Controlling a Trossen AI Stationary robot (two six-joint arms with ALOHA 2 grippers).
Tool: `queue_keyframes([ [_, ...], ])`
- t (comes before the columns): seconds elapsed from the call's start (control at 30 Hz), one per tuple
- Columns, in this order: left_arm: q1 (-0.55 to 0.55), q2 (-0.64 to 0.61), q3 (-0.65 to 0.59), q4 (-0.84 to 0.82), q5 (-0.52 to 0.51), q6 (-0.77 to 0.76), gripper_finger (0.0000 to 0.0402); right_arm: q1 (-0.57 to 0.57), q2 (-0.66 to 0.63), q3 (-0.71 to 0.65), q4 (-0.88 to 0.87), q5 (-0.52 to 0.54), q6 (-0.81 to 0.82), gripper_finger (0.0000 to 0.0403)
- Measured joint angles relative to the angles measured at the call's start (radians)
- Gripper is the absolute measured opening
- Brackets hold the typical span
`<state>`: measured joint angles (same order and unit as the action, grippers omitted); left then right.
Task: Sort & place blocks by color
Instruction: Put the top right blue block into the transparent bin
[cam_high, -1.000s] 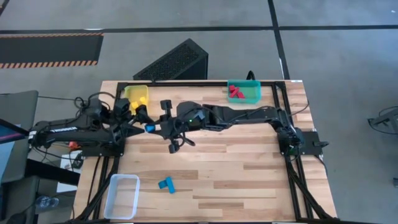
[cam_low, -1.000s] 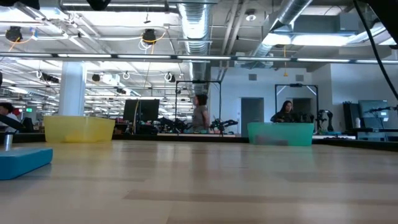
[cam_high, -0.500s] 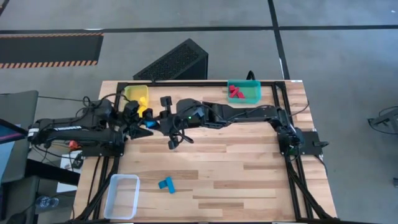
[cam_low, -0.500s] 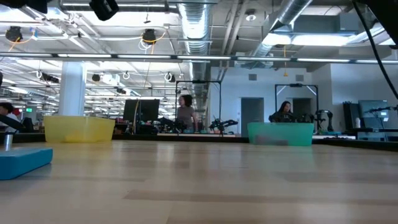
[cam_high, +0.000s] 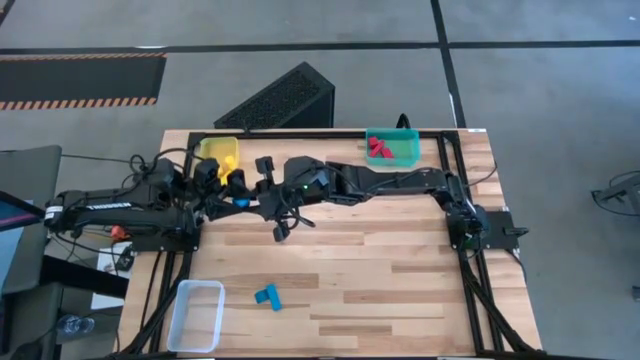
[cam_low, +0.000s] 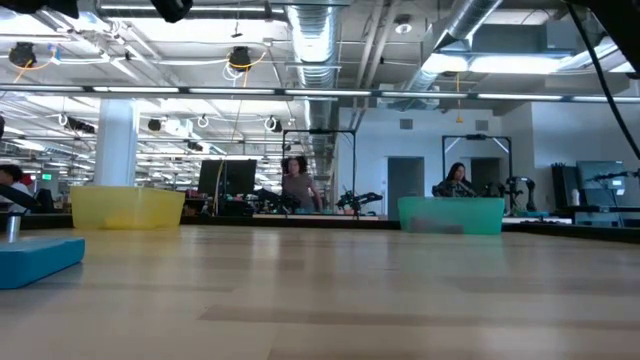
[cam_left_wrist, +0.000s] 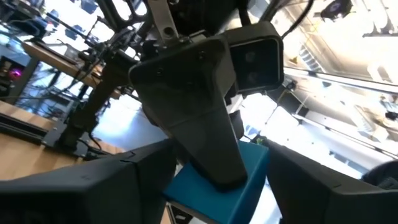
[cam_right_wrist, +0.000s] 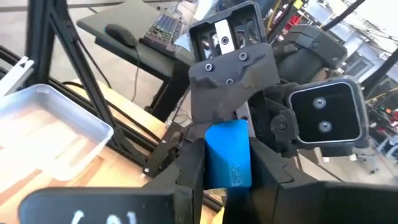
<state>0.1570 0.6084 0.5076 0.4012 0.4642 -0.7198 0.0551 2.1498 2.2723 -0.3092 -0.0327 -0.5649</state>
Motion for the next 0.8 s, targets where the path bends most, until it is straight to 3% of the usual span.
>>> queue_keyframes([
  [0.23,0.001,0.0,0.0,-0.012,-0.006,0.001,0.0154,-0.005,0.0,0.0,0.0,-0.007,-0.011,0.0102],
  [0.8,0.065,-0.026,-0.001,-0.137,-0.005,-0.011,0.0111,-0.017,0.0,0.0,-0.075,0.033,0.099,0.0146],
])
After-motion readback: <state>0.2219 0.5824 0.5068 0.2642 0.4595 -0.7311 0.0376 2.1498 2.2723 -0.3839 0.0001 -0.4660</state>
